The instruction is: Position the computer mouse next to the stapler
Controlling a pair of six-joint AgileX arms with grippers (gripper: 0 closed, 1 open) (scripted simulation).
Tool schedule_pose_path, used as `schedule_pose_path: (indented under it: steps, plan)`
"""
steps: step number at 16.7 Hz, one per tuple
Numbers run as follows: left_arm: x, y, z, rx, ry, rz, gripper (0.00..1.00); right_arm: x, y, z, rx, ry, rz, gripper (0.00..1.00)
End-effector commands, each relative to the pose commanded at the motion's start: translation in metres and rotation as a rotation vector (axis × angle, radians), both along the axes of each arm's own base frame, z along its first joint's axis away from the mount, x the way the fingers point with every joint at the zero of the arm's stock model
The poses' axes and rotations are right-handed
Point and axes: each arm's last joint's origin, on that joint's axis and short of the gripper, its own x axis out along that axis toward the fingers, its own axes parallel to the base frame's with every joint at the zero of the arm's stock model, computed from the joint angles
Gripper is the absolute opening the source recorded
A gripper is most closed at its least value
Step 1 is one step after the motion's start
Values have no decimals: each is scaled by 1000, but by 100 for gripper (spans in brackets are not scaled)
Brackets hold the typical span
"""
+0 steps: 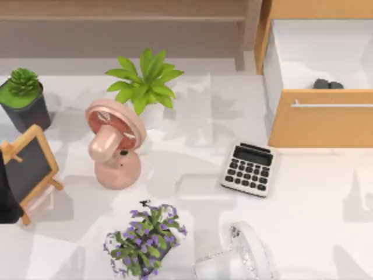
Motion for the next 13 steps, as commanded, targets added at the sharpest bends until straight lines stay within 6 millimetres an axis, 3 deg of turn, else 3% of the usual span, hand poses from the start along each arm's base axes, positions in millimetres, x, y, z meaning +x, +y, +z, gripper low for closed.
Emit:
schedule_pose_path:
  steps: [3, 6, 10, 13]
  plan:
    - [0, 0, 0, 0, 0, 0, 100, 0, 0, 2, 2, 6, 0, 100]
    - [0, 0, 0, 0, 0, 0, 100, 2, 1, 17, 19, 63, 4, 100]
    - [0, 0, 0, 0, 0, 0, 100, 16, 3, 62, 64, 219, 7, 100]
    - [0, 0, 0, 0, 0, 0, 100, 49, 6, 102, 104, 386, 2, 100]
